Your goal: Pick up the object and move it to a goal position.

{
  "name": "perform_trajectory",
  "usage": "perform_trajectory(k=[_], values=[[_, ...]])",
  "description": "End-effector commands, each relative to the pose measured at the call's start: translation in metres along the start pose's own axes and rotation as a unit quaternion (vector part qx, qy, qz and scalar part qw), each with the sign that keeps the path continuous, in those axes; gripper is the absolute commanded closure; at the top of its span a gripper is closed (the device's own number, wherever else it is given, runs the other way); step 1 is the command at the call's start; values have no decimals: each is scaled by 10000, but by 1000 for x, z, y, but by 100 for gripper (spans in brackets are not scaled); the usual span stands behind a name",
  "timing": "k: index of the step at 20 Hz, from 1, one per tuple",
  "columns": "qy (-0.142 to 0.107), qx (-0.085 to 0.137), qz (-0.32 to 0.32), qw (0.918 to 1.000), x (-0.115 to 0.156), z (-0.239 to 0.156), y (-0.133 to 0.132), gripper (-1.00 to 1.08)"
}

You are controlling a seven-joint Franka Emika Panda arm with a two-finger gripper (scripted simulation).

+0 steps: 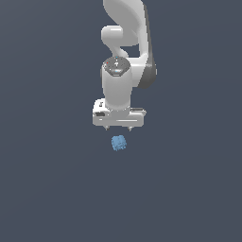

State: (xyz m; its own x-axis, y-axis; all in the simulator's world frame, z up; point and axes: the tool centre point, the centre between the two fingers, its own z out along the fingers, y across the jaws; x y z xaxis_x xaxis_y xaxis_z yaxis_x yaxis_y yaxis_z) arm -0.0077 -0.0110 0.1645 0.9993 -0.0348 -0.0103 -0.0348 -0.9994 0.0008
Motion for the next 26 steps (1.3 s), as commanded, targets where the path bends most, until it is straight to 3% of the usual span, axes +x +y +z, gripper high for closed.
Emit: perform_trajectory(k=[1, 13, 26], values=[[0, 0, 0, 10000, 0, 0, 0, -92], [-131, -58, -300, 9994, -8, 1, -9, -92], [-118, -31, 484, 9988, -7, 11, -9, -92]])
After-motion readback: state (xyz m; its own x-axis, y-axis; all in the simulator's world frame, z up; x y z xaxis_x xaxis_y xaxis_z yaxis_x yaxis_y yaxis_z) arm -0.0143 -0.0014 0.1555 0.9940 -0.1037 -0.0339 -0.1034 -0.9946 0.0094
